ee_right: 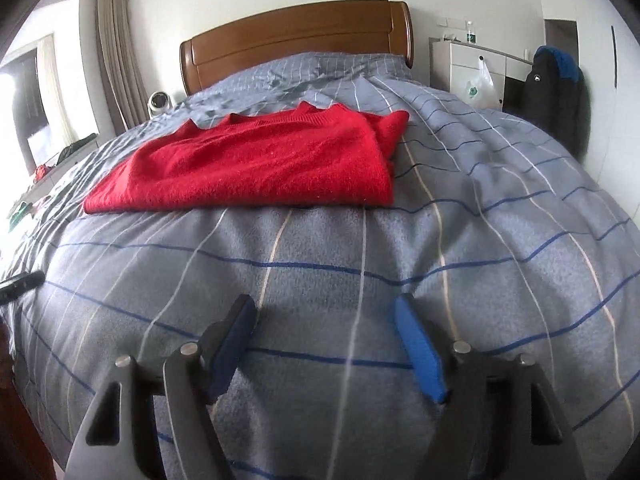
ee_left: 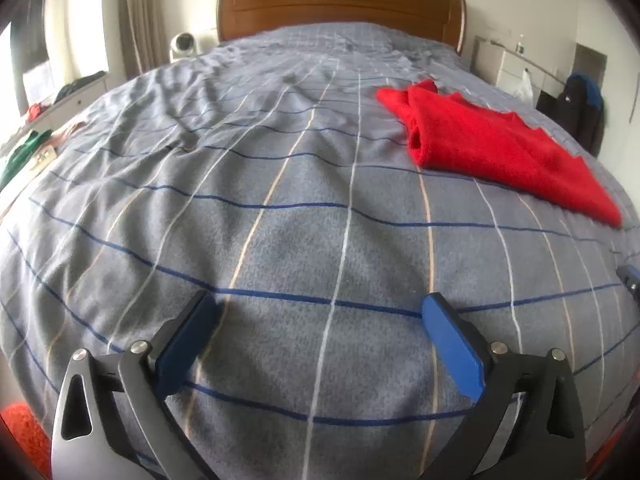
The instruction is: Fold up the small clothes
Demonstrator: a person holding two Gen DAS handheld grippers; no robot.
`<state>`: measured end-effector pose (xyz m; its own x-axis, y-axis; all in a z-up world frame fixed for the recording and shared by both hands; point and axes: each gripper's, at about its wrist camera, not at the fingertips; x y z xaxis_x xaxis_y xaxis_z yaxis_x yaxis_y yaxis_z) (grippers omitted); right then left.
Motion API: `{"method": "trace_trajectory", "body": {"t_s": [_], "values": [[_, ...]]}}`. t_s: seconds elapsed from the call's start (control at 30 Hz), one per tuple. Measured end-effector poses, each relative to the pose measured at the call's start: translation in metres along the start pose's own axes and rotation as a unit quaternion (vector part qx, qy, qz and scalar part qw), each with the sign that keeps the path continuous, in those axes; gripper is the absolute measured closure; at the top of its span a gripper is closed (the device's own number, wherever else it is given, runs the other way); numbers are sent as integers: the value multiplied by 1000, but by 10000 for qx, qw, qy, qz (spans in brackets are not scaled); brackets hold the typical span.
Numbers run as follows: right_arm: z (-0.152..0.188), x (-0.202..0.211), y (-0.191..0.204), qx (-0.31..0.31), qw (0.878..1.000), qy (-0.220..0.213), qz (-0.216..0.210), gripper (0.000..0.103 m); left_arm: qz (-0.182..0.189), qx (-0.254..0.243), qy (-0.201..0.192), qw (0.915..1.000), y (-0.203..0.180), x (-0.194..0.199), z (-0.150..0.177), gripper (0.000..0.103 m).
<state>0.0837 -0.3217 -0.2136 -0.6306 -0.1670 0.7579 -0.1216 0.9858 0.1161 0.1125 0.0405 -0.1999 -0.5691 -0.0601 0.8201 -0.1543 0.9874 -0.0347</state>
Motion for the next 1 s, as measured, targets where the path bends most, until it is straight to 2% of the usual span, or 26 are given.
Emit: {"method": "trace_trajectory", "body": {"t_s": [0.23,0.63,0.73,0.8,0.87,0.93,1.0], "values": [[2,0,0,-15,10000,-44,-51,30,-214,-90,-139,9996,-5,-2,7,0],[3,1,-1,-6,10000,-43,-45,30,-213,-149,13,9997,-4,-1,6,0],[2,1,1,17,10000,-4,20,30,-105,-132,337,9993,0,8,2,1],[-6,4,3,54,9996,272,68,30,173,-97,532,9984,5,20,0,1],[-20,8,-1,-21,9986,519,-133,30,554,-88,410,9976,13,37,3,1],[-42,16,-17,-216,9970,551,-492,30,577,-161,206,9980,17,47,10,1],[-62,18,-33,-409,9967,496,-491,30,438,-208,115,9988,20,47,17,1]]}}
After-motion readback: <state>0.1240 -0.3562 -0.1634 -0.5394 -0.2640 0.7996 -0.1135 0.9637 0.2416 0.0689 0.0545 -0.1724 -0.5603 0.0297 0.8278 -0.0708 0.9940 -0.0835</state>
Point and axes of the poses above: each gripper's, at about its wrist camera, not at the fingertips, and x roughly against the way its jaws point, y to its left, z to its underside, and after that the axes turned 10 degrees about y, right-handed
